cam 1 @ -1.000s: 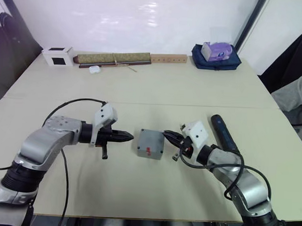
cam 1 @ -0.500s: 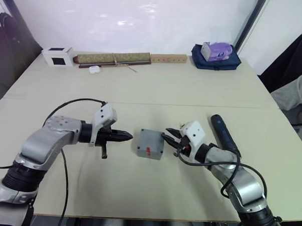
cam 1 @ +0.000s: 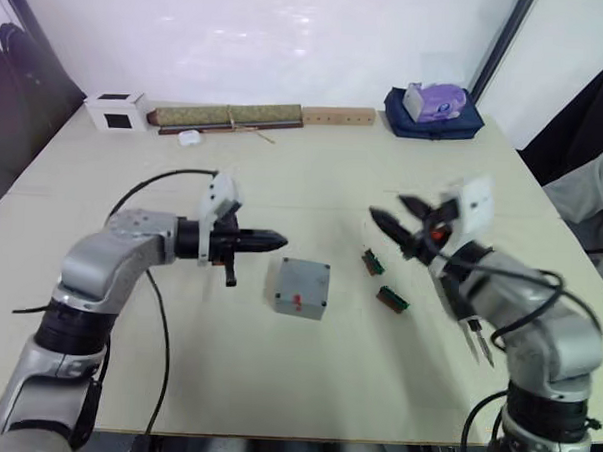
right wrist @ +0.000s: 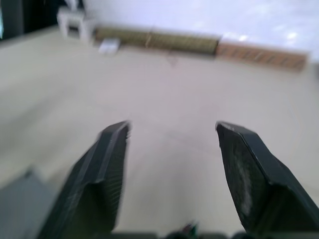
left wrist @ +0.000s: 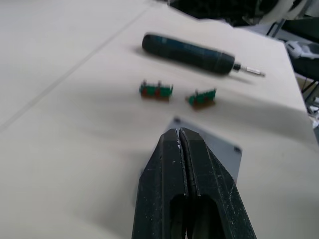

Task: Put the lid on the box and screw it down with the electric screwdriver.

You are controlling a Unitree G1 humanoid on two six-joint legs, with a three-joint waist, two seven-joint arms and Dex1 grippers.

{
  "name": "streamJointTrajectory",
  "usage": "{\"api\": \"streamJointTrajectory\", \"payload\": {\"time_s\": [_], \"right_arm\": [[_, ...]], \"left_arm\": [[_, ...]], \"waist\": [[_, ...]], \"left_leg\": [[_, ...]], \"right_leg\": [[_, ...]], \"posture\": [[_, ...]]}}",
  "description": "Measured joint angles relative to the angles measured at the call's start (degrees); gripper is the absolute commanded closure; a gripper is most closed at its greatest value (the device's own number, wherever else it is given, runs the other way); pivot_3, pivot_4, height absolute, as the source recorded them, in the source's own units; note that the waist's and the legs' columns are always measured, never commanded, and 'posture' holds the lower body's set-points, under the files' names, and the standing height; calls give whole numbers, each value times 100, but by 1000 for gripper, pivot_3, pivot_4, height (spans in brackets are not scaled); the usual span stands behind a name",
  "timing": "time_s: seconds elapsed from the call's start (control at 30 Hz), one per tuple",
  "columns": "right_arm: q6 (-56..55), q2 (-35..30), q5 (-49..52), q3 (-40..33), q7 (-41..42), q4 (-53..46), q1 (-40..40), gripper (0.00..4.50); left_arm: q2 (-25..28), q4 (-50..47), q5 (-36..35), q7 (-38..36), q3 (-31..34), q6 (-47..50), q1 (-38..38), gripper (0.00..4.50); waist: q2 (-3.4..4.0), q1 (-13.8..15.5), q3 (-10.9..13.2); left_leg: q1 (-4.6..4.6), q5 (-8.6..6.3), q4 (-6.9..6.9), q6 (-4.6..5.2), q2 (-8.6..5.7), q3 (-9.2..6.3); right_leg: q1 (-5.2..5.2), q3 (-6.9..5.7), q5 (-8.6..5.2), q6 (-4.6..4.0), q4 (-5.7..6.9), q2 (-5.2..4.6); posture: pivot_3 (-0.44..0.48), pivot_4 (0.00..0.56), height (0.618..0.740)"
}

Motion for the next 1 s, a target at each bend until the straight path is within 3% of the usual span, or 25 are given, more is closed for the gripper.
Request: {"api": "streamJointTrajectory", "payload": {"time_s": [0.03, 0.1, 0.23, 0.27, 0.33, 0.4, 0.77, 1.0], "right_arm": [[61, -183, 83, -131, 76, 30, -32, 62], [279, -688, 300, -379, 335, 198, -296, 26], [2677, -2943, 850, -64, 1064, 1544, -1351, 26], [2661, -3657, 689, 413, 1256, 1579, -1245, 26], [2195, -4312, 197, 1263, 1435, 1650, -808, 26], [1985, -4300, 38, 1696, 1606, 1937, -662, 26], [2498, -3885, 306, 2049, 2318, 2939, -1151, 26], [2389, -3715, -130, 3176, 2716, 3675, -1692, 26]], "left_arm": [[17, 2, 39, -63, -95, -46, -68, 4500], [23, 14, 182, -296, -343, -252, -189, 4500], [-59, -65, 626, -833, -1020, -976, -595, 4500], [-106, -46, 716, -916, -1084, -1138, -625, 4500], [-167, 16, 883, -980, -1193, -1369, -631, 4500], [-236, 55, 1033, -991, -1308, -1542, -630, 4500], [-395, -169, 1122, -863, -1371, -1584, -362, 4500], [-286, -513, 1150, -786, -1393, -1390, -310, 4500]], "waist": [[2, 2, 1], [11, -4, 6], [45, 23, 26], [47, 29, 25], [25, 7, 16], [40, -46, 24], [60, -1, 30], [60, -4, 30]], "left_leg": [[-5, 0, 0, 0, -4, 1], [-10, 0, 6, 0, -9, 4], [-28, 1, 13, 2, -9, 19], [-30, -1, 7, 6, -8, 18], [-34, -8, 7, 17, -7, 16], [-37, -8, 7, 17, -7, 26], [-39, -8, 16, 17, -7, 25], [-40, -7, 17, 16, -9, 23]], "right_leg": [[-6, 0, 0, 0, 1, -1], [-8, 0, 0, 0, 1, 0], [-19, 0, 0, -7, -7, -16], [-20, -4, 0, -6, -12, -15], [-20, -7, -1, -6, -22, 5], [-41, 15, 1, 0, -10, 2], [-46, 20, 3, 2, 0, 1], [-47, 19, 3, 3, 2, 3]], "posture": [[0, 150, 740], [0, 150, 740], [0, 150, 740], [0, 150, 740], [0, 150, 740], [0, 150, 740], [0, 150, 740], [0, 150, 740]]}}
